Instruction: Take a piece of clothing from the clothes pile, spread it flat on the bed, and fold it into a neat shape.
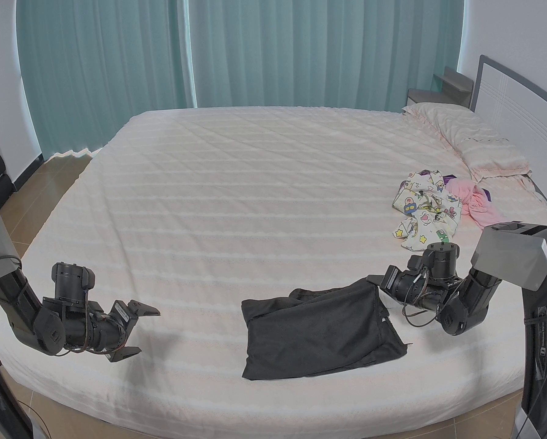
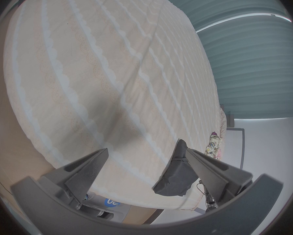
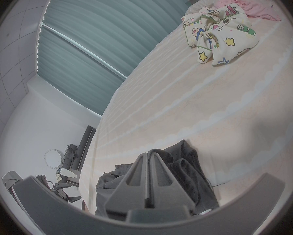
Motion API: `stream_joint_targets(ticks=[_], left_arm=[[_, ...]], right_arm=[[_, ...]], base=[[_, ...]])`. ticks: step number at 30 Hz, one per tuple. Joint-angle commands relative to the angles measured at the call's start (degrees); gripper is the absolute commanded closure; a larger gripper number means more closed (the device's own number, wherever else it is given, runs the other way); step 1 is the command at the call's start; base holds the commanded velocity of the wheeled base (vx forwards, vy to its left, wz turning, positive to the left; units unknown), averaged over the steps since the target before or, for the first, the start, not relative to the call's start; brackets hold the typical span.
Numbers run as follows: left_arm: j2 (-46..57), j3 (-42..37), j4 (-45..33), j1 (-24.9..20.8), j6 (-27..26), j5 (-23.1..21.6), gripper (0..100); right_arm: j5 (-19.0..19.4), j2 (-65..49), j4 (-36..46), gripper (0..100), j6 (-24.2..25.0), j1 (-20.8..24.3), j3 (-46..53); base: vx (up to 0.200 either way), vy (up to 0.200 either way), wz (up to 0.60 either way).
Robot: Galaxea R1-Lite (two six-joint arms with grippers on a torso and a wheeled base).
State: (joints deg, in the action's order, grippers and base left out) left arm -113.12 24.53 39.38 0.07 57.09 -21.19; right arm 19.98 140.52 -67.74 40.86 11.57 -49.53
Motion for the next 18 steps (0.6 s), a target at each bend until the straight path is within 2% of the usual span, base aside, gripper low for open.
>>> stream_joint_targets(ticks=[1,18], left_arm=[[-0.1,0.0,0.0,0.0,0.0,0.0,0],[-0.1,0.0,0.0,-0.1,0.0,0.0,0]], right_arm=[[0.0,0.1,0.0,100,0.0,-0.5,0.0],[-0.3,2.2,0.9,100,-0.1,-3.0,-0.7]], base=[[0.000,0.000,0.00],[0.000,0.000,0.00]])
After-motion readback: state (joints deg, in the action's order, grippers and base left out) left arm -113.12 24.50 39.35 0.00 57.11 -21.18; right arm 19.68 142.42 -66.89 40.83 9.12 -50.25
